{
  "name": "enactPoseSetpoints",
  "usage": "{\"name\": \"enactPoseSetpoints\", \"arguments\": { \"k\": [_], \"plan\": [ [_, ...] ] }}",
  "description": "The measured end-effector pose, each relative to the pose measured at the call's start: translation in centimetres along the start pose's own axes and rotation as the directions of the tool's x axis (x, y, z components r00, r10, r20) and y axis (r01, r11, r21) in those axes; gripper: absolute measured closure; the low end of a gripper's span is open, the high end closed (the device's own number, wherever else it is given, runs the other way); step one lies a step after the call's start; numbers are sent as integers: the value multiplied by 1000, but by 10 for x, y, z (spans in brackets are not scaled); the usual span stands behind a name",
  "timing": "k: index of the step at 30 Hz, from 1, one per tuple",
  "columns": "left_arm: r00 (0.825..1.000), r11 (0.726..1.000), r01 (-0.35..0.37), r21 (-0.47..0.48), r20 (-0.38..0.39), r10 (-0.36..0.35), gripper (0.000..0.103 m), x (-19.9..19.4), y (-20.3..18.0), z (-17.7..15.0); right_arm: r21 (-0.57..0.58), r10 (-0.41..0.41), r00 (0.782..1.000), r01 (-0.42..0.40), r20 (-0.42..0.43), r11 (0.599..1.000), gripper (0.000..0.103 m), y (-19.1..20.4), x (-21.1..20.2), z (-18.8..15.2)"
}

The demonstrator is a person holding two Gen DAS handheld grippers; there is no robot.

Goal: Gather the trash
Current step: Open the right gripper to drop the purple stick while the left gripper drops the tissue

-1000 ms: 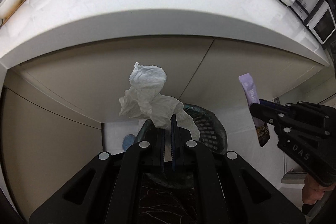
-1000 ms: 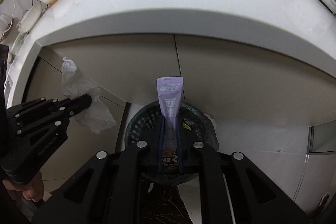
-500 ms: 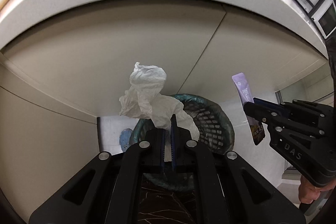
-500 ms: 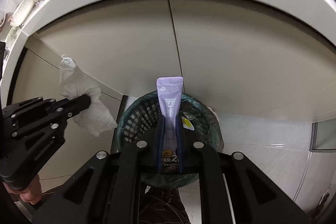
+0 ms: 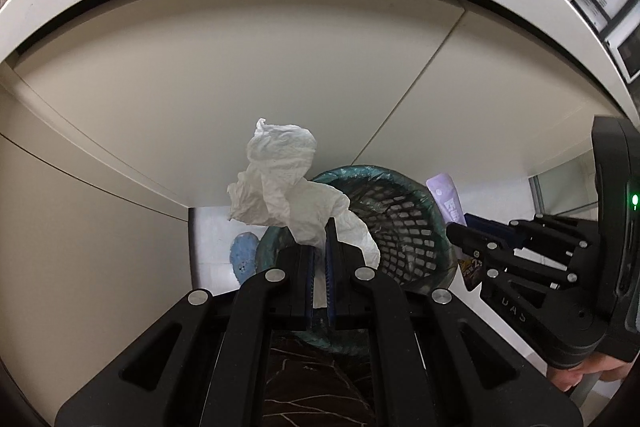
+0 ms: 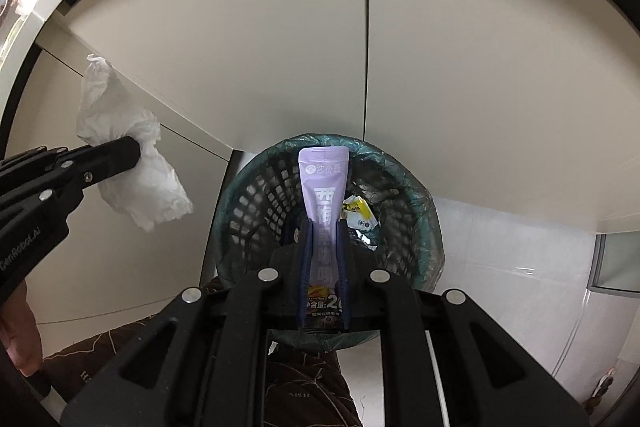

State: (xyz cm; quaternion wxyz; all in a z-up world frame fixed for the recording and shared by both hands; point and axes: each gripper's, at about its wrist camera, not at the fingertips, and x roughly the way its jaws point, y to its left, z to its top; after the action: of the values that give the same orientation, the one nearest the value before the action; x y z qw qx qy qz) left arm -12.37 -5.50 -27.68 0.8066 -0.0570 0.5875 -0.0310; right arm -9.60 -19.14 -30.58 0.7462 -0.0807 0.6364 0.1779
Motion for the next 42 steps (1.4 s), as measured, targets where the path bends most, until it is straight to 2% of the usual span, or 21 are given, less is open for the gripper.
{"name": "enactPoseSetpoints", "arguments": {
  "k": [3,6,10,12,14,17,20,24,31,35,39,42],
  "plan": [
    [1000,1000,-4,4,-2,4,99,1,-4,2,9,9,1000,-9,-3,1000,87,-2,0,0],
    [1000,1000,-9,3,-1,9,99,3,-4,2,17,3,1000,-3,-6,1000,78,-5,2,-4],
    [1000,1000,-9,6,-6,9,99,5,-6,2,40,-8,1000,8,5,999,55,-11,1,-7],
    [1000,1000,-7,10,-10,8,99,7,-8,2,50,-27,1000,26,8,998,49,-15,0,-8],
    [1000,1000,-3,8,-13,3,99,10,-9,3,67,-44,999,43,17,997,37,-21,-3,-8],
    [1000,1000,2,18,-17,-2,99,16,-12,5,109,-76,996,71,42,991,25,-35,-11,-8],
    [1000,999,12,35,-26,-11,99,21,-18,6,151,-101,993,91,65,984,17,-49,-22,-7],
    [999,996,26,87,-40,-22,99,30,-33,5,196,-147,984,127,95,972,13,-68,-36,-10],
    [997,984,51,172,-60,-41,99,47,-59,4,266,-186,978,155,97,951,12,-96,-44,-15],
    [995,978,82,190,-76,-68,95,50,-65,3,288,-202,975,167,94,943,12,-104,-48,-18],
    [995,972,84,219,-80,-68,95,51,-69,2,299,-202,975,165,96,940,12,-107,-52,-19],
    [995,968,79,239,-77,-62,89,52,-72,3,300,-199,975,160,102,940,12,-106,-58,-17]
  ]
}}
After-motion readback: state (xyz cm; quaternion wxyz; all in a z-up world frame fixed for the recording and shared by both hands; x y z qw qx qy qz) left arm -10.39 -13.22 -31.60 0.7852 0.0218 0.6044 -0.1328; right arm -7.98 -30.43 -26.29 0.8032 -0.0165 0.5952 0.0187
